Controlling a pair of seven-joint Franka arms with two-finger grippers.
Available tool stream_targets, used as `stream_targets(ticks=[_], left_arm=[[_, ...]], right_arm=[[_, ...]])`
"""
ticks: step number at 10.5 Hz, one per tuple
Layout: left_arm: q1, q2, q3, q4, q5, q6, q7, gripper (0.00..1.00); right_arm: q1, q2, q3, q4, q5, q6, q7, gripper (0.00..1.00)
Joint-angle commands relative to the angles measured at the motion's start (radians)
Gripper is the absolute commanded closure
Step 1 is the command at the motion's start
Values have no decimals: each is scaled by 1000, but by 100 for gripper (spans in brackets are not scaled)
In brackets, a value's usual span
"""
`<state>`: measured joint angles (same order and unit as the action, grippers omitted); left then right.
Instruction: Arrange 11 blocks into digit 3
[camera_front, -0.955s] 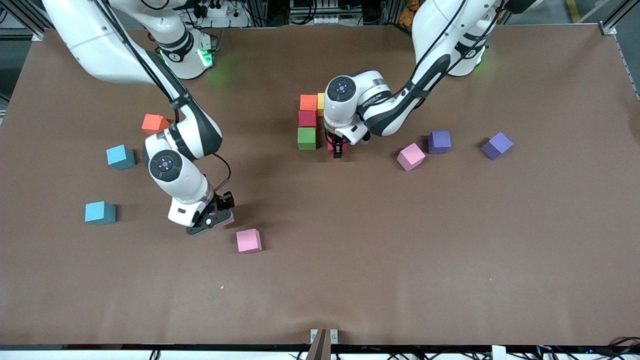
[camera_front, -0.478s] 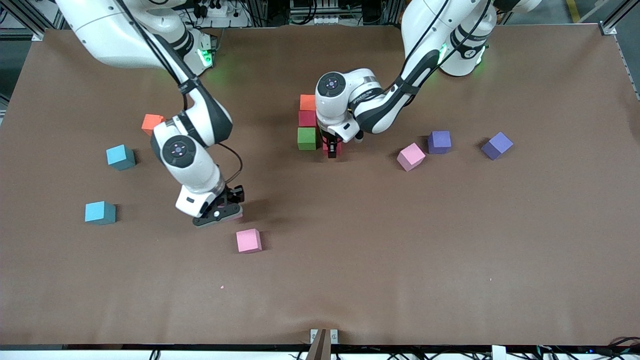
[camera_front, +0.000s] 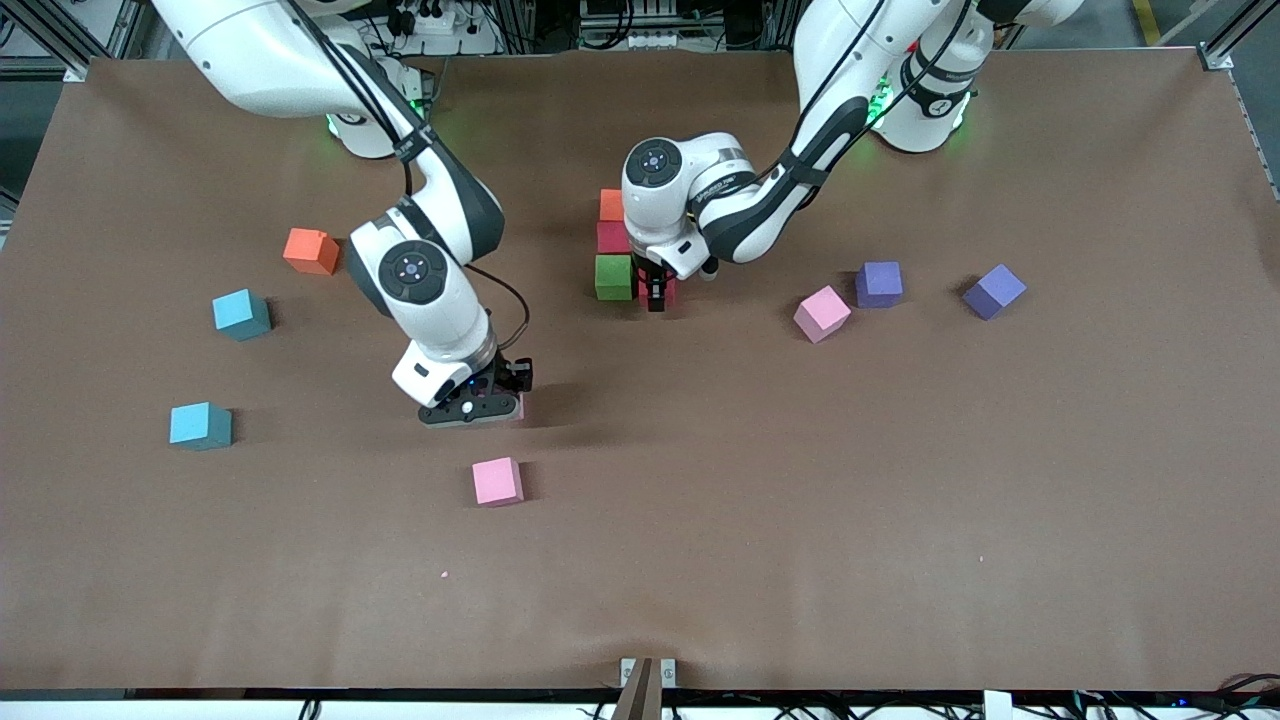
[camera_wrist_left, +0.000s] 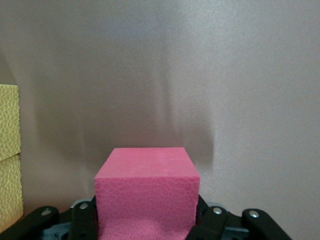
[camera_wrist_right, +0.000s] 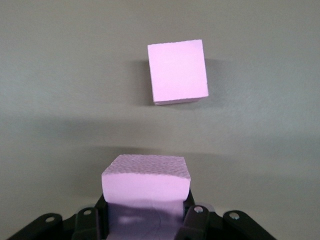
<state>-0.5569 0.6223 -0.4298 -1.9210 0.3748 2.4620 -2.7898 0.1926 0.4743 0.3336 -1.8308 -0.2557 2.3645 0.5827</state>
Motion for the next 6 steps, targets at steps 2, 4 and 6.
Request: stream_targets(ticks=[2, 4, 6], left_arm=[[-51, 54, 8, 16, 61, 2, -258, 65], [-51, 56, 8, 16, 61, 2, -260, 64], [-55, 57, 8, 17, 61, 2, -260, 60]], right_arm=[[7, -23, 39, -15, 10, -16, 155, 80], [13, -20, 44, -22, 10, -17, 186, 80], [16, -22, 45, -24, 10, -16, 218, 80]])
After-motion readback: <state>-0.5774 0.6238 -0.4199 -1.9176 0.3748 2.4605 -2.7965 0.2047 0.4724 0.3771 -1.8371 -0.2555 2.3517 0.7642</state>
